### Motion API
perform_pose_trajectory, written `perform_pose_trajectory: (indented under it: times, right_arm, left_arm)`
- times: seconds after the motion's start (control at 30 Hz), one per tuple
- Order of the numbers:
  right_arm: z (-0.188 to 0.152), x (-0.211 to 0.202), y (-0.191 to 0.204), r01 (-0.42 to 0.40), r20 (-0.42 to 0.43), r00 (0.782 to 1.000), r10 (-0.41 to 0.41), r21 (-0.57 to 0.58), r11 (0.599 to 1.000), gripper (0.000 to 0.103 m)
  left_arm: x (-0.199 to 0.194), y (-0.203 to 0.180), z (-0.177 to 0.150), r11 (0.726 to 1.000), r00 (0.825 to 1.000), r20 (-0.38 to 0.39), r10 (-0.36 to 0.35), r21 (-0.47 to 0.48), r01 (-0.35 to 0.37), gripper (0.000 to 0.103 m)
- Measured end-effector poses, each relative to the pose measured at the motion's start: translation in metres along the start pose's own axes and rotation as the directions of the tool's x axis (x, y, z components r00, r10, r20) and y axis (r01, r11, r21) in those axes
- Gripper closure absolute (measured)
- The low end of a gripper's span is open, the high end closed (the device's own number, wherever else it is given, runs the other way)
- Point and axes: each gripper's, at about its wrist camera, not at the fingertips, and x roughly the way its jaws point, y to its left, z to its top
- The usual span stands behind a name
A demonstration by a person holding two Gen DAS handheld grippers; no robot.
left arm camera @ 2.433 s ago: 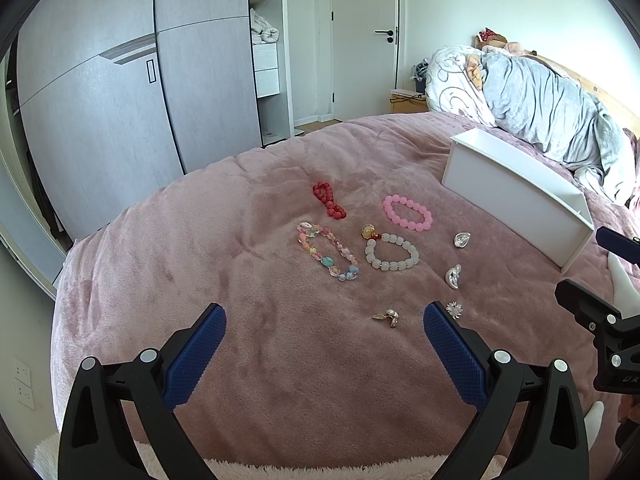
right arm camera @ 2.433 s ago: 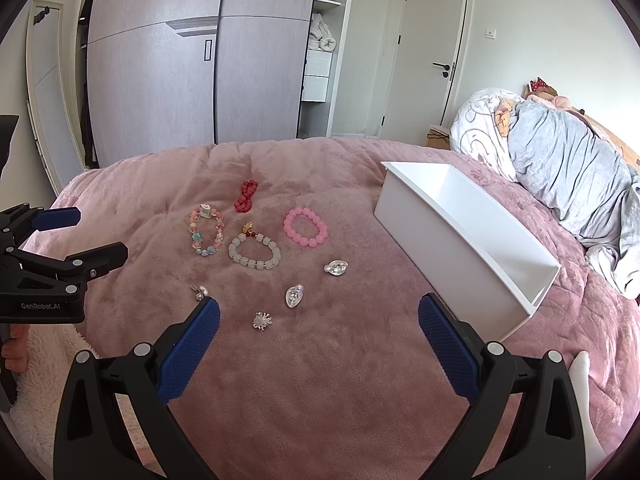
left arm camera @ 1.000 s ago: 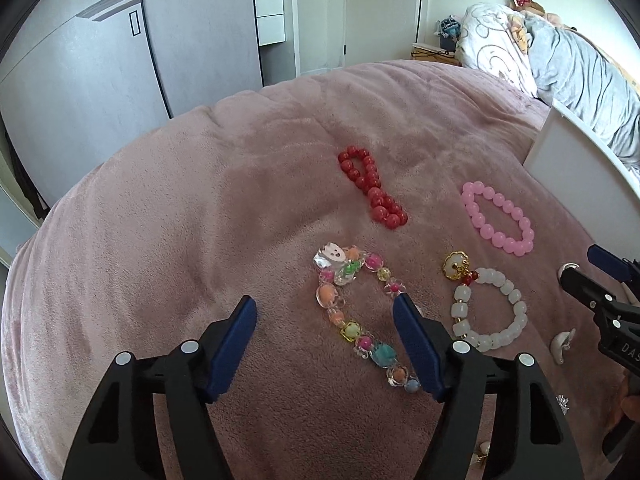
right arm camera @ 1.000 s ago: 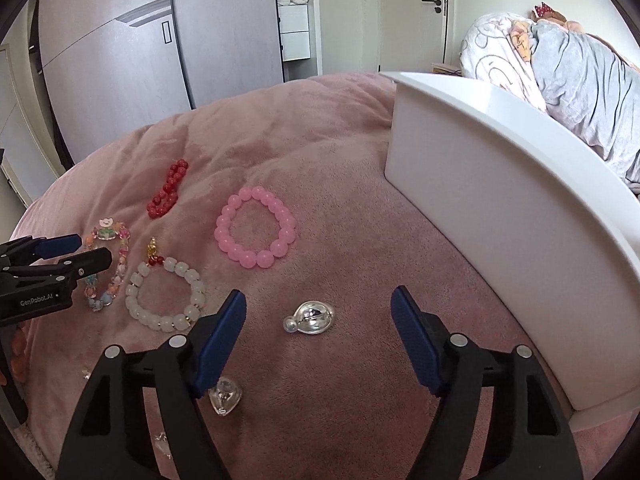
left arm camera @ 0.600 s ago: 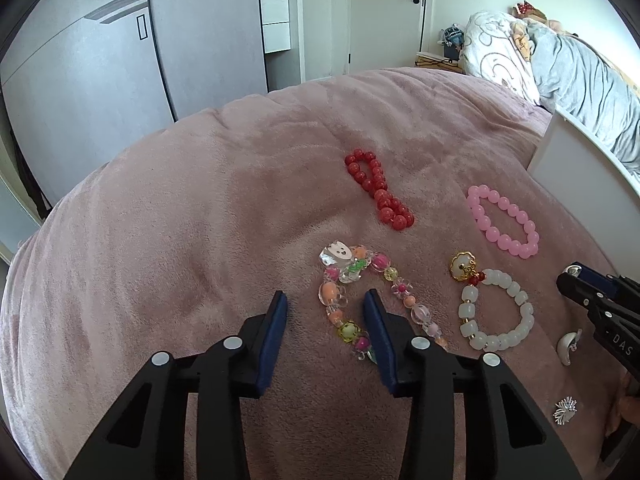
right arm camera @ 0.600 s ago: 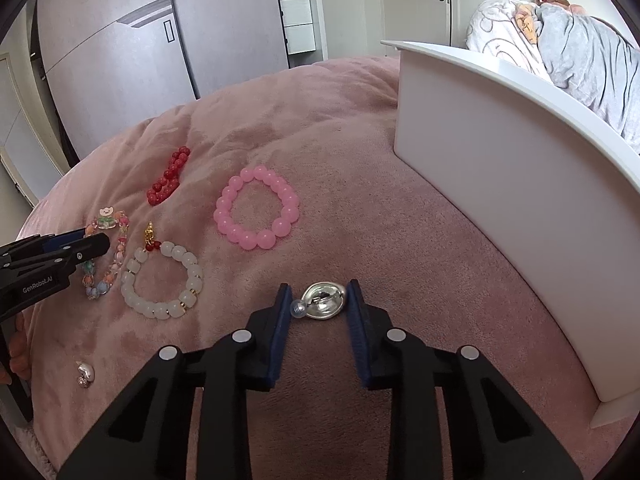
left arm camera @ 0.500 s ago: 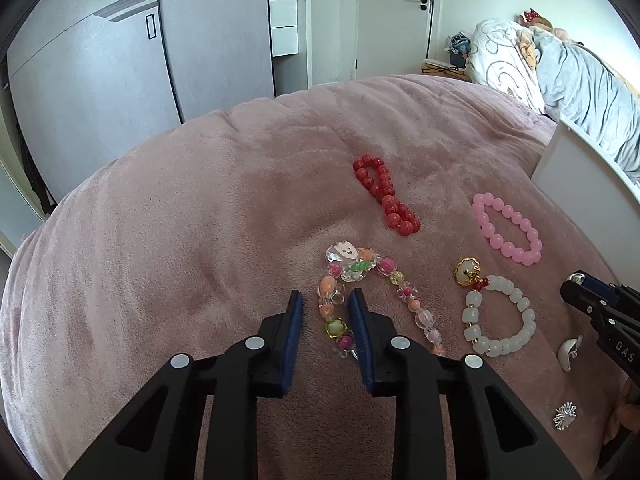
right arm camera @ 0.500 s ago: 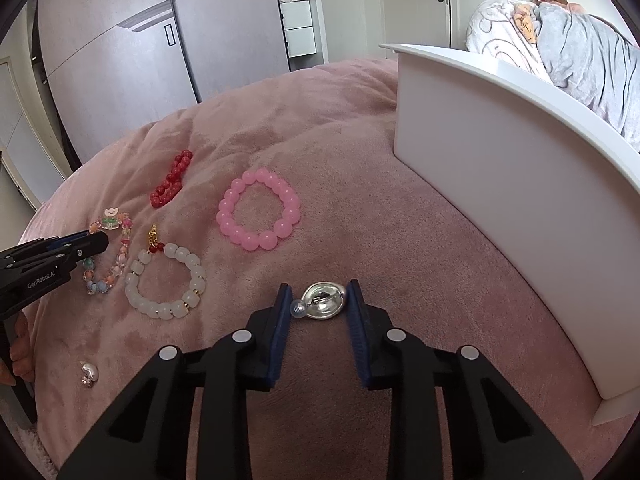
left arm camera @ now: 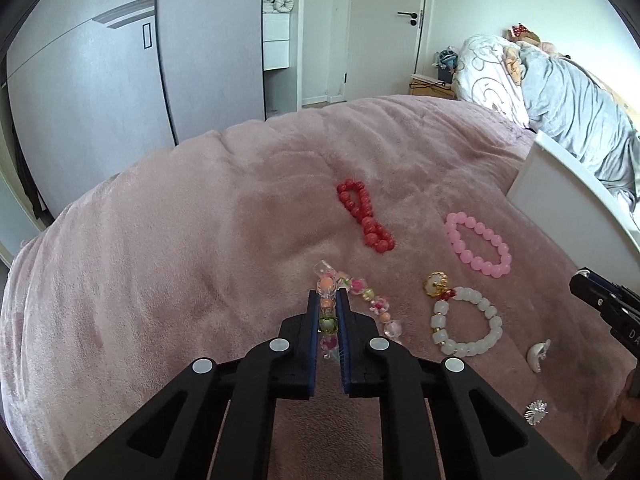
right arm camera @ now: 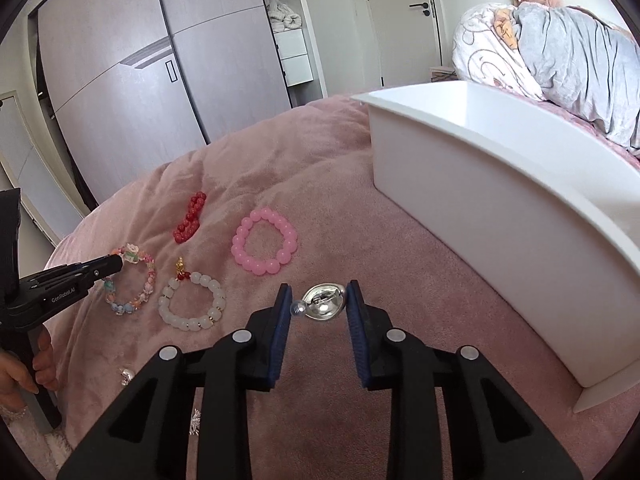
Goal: Organize jewelry
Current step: 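Carry the bracelet with the left tool into the white box while the right tool drops the pendant there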
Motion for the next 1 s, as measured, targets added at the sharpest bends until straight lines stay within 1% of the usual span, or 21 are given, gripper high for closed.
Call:
perform_pose_trajectory:
  times: [0.2, 0.33, 0.47, 0.63, 0.7, 0.8, 1.0]
  right_arm:
    - [0.024, -0.03, -0.01, -0.023, 0.07, 0.997, 0.023, 0.004, 1.0, 0.075]
    - [0.043, -0.056, -0.016, -0.009, 0.127, 0.992, 0.01, -0.011, 1.0, 0.075]
    - [0.063, -0.079, -0.026, -0.011, 0.18, 0.984, 0.012, -0.004, 1.0, 0.075]
    - [0.08, -0.096, -0.042, 0.013, 0.21, 0.978, -0.014, 0.006, 1.0, 0.075]
    - [0.083, -0.099, -0.05, 0.026, 0.214, 0.977, -0.028, 0.014, 1.0, 0.075]
    - [0.088, -0.103, -0.063, 0.063, 0.216, 0.974, -0.065, 0.014, 0.998, 0.075]
    - [0.096, -0.111, -0.106, 0.119, 0.208, 0.97, -0.129, 0.061, 0.991, 0.075]
  left_arm:
    - [-0.028, -0.032, 0.019, 0.995, 0.997, 0.056, -0.049, 0.092, 0.044, 0.09]
    - [-0.042, -0.054, 0.041, 0.991, 0.992, 0.088, -0.091, 0.111, 0.081, 0.09]
    - [-0.056, -0.085, 0.064, 0.982, 0.984, 0.119, -0.136, 0.152, 0.117, 0.09]
    - [-0.069, -0.128, 0.096, 0.966, 0.968, 0.154, -0.2, 0.196, 0.169, 0.09]
    - [-0.071, -0.146, 0.107, 0.96, 0.962, 0.156, -0.226, 0.203, 0.192, 0.09]
    - [-0.068, -0.174, 0.122, 0.945, 0.952, 0.135, -0.275, 0.221, 0.242, 0.09]
    - [-0.051, -0.235, 0.144, 0.911, 0.944, 0.1, -0.315, 0.309, 0.272, 0.09]
